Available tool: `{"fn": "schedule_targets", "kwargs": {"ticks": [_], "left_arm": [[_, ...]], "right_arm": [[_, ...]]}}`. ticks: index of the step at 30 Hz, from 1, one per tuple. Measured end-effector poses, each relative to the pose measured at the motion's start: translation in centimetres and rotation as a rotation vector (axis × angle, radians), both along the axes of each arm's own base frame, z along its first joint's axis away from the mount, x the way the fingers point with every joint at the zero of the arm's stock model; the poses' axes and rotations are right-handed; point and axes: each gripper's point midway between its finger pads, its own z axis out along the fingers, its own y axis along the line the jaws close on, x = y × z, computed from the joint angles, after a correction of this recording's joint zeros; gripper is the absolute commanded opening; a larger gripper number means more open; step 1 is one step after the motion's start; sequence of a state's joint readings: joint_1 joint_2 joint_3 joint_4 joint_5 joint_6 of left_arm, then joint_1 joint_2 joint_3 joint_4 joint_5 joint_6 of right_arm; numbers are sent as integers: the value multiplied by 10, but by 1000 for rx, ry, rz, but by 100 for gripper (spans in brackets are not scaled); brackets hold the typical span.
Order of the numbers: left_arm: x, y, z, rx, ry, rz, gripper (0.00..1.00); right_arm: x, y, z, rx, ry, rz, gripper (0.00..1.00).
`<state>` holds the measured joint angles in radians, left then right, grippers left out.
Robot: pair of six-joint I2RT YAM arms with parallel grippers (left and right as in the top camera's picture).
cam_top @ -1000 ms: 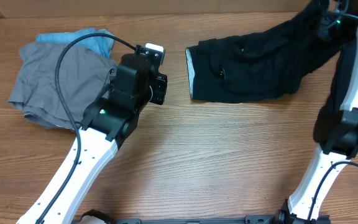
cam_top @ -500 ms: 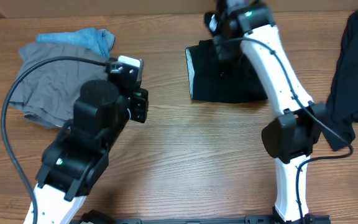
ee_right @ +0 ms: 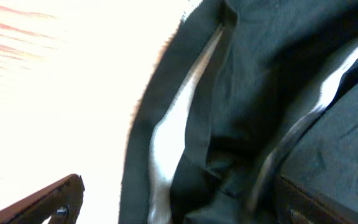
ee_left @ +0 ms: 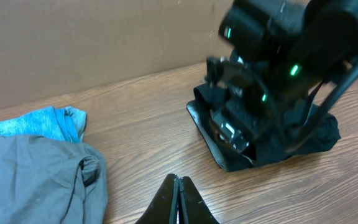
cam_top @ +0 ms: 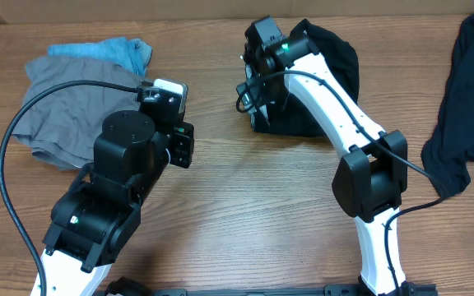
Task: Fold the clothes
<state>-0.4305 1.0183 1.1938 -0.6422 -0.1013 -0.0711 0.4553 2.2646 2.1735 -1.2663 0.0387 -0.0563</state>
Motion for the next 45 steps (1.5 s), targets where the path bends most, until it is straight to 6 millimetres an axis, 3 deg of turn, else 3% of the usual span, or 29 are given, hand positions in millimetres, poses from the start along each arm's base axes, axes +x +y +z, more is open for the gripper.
{"fn": "schedule_targets", "kwargs": {"ticks": [1, 2, 3, 4, 6, 8, 10, 13, 15, 17, 20, 22, 29, 34, 39, 42, 45], "left_arm": [[0, 0, 0, 1, 1, 0, 4], [0, 0, -1, 2, 3, 0, 4], [-1, 1, -2, 4, 9, 0, 4], [-2, 1, -4, 9, 19, 0, 4], [-1, 1, -9, 16, 34, 0, 4], [3, -2, -15, 21, 51, -4, 4], [20, -18, -33, 18, 96, -42, 4], [43, -39, -61, 15, 158, -87, 4], [53, -51, -83, 14, 208, -118, 4], [61, -62, -100, 6, 245, -149, 4], [68, -72, -115, -6, 273, -178, 4], [70, -76, -127, -6, 302, -191, 4], [70, -79, -131, -12, 313, -204, 4], [70, -79, -131, -12, 313, -204, 4], [69, -79, -131, -11, 317, -204, 4], [68, -78, -133, -7, 328, -204, 4], [65, -77, -136, -2, 343, -202, 4]], "right_arm": [[1, 3, 15, 25, -13, 2, 100], [2, 3, 29, 43, -28, 3, 90], [4, 3, 50, 70, -60, -1, 39], [7, 1, 68, 93, -95, -12, 6], [12, -10, 112, 145, -189, -28, 4], [20, -45, 163, 201, -298, -114, 4], [28, -83, 180, 221, -335, -226, 4], [43, -135, 161, 228, -302, -410, 4], [54, -159, 126, 237, -241, -497, 4], [62, -165, 84, 242, -174, -532, 4], [70, -147, 22, 281, -98, -516, 4], [68, -125, -10, 323, -59, -483, 4], [33, -49, -68, 336, 93, -350, 4], [8, -3, -74, 361, 156, -225, 4], [-24, 16, -76, 345, 255, -168, 4], [-20, 12, -61, 350, 259, -172, 4], [6, 0, -22, 394, 170, -185, 4]]}}
